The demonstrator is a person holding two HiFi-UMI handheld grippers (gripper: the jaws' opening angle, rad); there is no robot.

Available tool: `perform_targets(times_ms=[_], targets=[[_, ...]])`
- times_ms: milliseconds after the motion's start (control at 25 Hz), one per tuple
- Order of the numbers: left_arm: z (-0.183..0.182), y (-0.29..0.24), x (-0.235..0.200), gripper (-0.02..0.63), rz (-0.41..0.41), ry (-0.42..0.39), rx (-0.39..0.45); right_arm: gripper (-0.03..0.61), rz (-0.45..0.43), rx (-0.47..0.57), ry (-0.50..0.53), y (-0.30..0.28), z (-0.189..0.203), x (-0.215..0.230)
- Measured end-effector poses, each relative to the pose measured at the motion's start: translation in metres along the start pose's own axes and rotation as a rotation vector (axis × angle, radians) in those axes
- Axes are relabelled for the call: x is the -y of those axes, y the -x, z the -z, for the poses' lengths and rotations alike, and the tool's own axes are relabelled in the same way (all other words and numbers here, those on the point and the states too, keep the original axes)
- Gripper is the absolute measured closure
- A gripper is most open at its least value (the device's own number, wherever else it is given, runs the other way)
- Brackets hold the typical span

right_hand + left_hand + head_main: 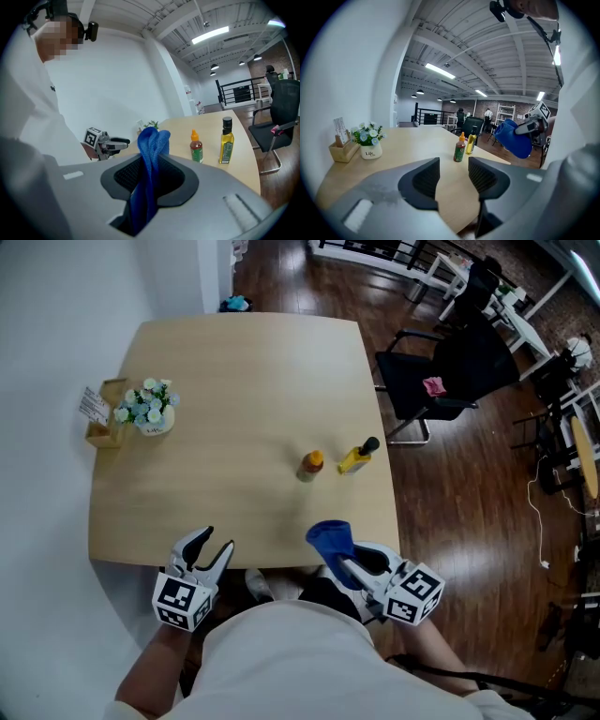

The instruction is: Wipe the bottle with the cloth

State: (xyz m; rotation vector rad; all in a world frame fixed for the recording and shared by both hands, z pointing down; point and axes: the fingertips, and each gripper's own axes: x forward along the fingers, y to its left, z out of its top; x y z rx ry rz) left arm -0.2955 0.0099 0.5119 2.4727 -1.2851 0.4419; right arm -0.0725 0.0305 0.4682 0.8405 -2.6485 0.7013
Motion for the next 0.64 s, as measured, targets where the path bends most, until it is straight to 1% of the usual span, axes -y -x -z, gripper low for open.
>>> perform_targets(times_ms=[280, 640], targets=[[-0.006, 0.001, 0.004, 0.411, 0.030, 0.001, 0.034, 0.486, 0.004, -0.022, 0.016, -0.007, 0.001, -0.009], [-0.009, 0.003, 0.003, 0.411, 0.030, 0.002, 0.042, 0.485, 0.000, -0.034, 0.021, -0.008, -0.001, -0.016]])
